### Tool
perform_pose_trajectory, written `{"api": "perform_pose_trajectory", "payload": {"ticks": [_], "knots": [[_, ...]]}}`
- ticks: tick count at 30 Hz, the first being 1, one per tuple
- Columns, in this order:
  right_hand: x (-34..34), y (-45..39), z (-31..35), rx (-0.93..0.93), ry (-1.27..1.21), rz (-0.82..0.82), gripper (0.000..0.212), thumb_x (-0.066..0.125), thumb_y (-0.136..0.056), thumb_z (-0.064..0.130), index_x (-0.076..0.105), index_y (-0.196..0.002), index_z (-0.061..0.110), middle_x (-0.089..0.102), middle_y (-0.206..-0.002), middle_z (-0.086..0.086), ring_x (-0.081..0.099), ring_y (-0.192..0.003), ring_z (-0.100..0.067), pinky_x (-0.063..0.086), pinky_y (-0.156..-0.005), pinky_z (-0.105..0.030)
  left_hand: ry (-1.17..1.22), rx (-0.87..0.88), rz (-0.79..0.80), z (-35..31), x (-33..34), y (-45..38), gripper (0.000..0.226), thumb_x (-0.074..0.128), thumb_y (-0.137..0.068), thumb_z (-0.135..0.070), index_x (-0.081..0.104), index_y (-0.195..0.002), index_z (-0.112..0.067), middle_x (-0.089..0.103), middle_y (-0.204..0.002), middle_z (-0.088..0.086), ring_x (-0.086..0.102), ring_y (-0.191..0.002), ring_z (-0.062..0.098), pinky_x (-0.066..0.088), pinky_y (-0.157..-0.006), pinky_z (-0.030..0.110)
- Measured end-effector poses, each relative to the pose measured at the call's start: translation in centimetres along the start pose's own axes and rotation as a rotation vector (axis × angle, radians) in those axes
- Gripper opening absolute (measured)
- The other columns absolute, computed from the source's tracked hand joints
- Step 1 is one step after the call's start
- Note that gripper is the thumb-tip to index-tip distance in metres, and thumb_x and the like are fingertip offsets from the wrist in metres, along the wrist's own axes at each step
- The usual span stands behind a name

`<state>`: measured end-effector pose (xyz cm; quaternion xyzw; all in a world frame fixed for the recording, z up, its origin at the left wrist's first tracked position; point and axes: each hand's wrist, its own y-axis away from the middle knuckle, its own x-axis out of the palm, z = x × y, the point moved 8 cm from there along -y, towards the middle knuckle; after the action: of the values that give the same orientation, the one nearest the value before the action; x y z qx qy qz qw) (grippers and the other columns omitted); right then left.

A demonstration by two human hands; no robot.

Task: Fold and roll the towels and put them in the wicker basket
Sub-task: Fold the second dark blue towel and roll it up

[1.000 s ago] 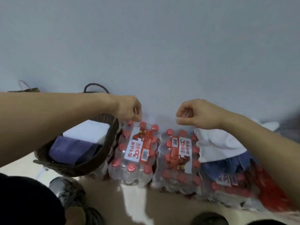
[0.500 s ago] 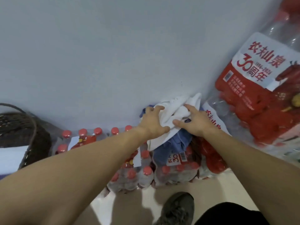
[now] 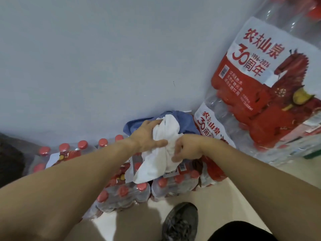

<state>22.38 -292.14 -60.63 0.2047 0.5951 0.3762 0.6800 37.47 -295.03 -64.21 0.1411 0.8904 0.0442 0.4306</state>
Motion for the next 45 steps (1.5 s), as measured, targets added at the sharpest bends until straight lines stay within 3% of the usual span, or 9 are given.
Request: {"api": "perform_pose_trajectory", "payload": {"ticks": [3, 5, 7, 11, 17, 20, 27, 38, 45], "knots": [[-4.8, 1.0, -2.0, 0.053, -0.176, -0.350, 0.038, 0.077, -0.078, 0.048, 0.058, -0.084, 0.015, 0.058, -0.084, 0.000, 0.056, -0.077, -0.016, 0.045, -0.073, -0.031, -0.014, -0.009, -0.026, 0.0, 0.2, 0.3, 0.080, 0.072, -0.074, -0.059, 0.037, -0.143, -0.035, 0.045, -0.140, -0.004, 0.042, -0.129, 0.020, 0.037, -0.106, 0.037], [-6.6, 1.5, -2.5, 0.020, -0.305, -0.589, 0.070, 0.083, -0.068, 0.051, 0.051, -0.120, 0.017, 0.054, -0.115, -0.003, 0.054, -0.103, -0.020, 0.044, -0.085, -0.032, -0.049, 0.002, -0.017, -0.5, 0.4, 0.7, 0.069, 0.071, -0.075, -0.059, 0.048, -0.133, -0.031, 0.053, -0.129, -0.004, 0.049, -0.120, 0.022, 0.042, -0.098, 0.036], [-5.1, 0.2, -1.7, -0.042, -0.354, -0.523, 0.092, 0.084, -0.069, 0.050, 0.037, -0.143, 0.020, 0.046, -0.140, -0.006, 0.049, -0.125, -0.025, 0.044, -0.101, -0.037, -0.079, -0.032, -0.021, -0.3, 0.8, 1.6, 0.063, 0.073, -0.071, -0.061, 0.056, -0.122, -0.028, 0.054, -0.122, 0.000, 0.053, -0.112, 0.024, 0.046, -0.093, 0.039], [-2.3, -1.7, 1.6, -0.230, -0.354, -0.392, 0.060, 0.077, -0.083, 0.036, 0.051, -0.132, 0.014, 0.059, -0.131, -0.006, 0.058, -0.117, -0.026, 0.048, -0.097, -0.038, -0.082, 0.020, -0.251, 0.8, -1.1, 3.6, 0.067, 0.085, -0.054, -0.055, 0.064, -0.103, -0.016, 0.032, -0.144, 0.010, 0.032, -0.133, 0.030, 0.037, -0.107, 0.045], [0.3, -1.9, 4.7, -0.357, -0.536, -0.166, 0.053, 0.080, -0.081, 0.017, 0.057, -0.128, 0.009, 0.064, -0.122, -0.009, 0.063, -0.110, -0.028, 0.055, -0.092, -0.047, 0.066, 0.197, -0.032, 1.7, -2.1, 4.7, 0.112, 0.089, -0.057, -0.042, 0.020, -0.146, -0.034, 0.034, -0.148, -0.014, 0.044, -0.127, 0.008, 0.042, -0.095, 0.026], [-0.1, -2.0, 4.2, -0.347, -0.537, -0.084, 0.051, 0.082, -0.079, 0.024, 0.063, -0.126, 0.017, 0.067, -0.120, -0.001, 0.064, -0.109, -0.019, 0.053, -0.091, -0.036, 0.043, 0.221, 0.048, 1.7, -1.4, 5.0, 0.073, 0.085, -0.067, -0.035, 0.050, -0.131, -0.030, 0.057, -0.124, -0.013, 0.056, -0.111, 0.006, 0.046, -0.091, 0.023], [-6.6, -1.8, -0.8, -0.203, -0.360, -0.708, 0.031, 0.068, -0.089, 0.029, 0.067, -0.119, 0.019, 0.064, -0.121, -0.002, 0.062, -0.109, -0.017, 0.046, -0.101, -0.028, -0.068, 0.059, 0.073, 2.0, -8.4, 4.3, 0.044, 0.087, -0.063, -0.048, 0.062, -0.098, -0.038, 0.067, -0.096, -0.018, 0.064, -0.091, 0.009, 0.048, -0.077, 0.024], [-5.4, -8.1, 1.9, -0.062, -0.008, -0.415, 0.063, 0.054, -0.097, 0.035, 0.029, -0.153, 0.024, 0.043, -0.148, -0.017, 0.042, -0.134, -0.036, 0.034, -0.113, -0.040, -0.099, -0.160, -0.037, 7.6, -4.4, 4.9, 0.094, 0.064, -0.082, -0.059, 0.009, -0.154, -0.038, 0.040, -0.135, 0.014, 0.052, -0.119, 0.034, 0.042, -0.099, 0.034], [-5.8, -8.7, 1.6, 0.138, 0.080, -0.479, 0.049, 0.066, -0.089, 0.045, 0.061, -0.121, 0.010, 0.062, -0.124, -0.014, 0.057, -0.116, -0.034, 0.050, -0.097, -0.039, -0.038, -0.302, 0.093, 7.6, -0.9, 3.8, 0.120, 0.057, -0.045, -0.094, 0.008, -0.145, -0.048, 0.029, -0.149, 0.014, 0.046, -0.130, 0.035, 0.044, -0.102, 0.045]]}}
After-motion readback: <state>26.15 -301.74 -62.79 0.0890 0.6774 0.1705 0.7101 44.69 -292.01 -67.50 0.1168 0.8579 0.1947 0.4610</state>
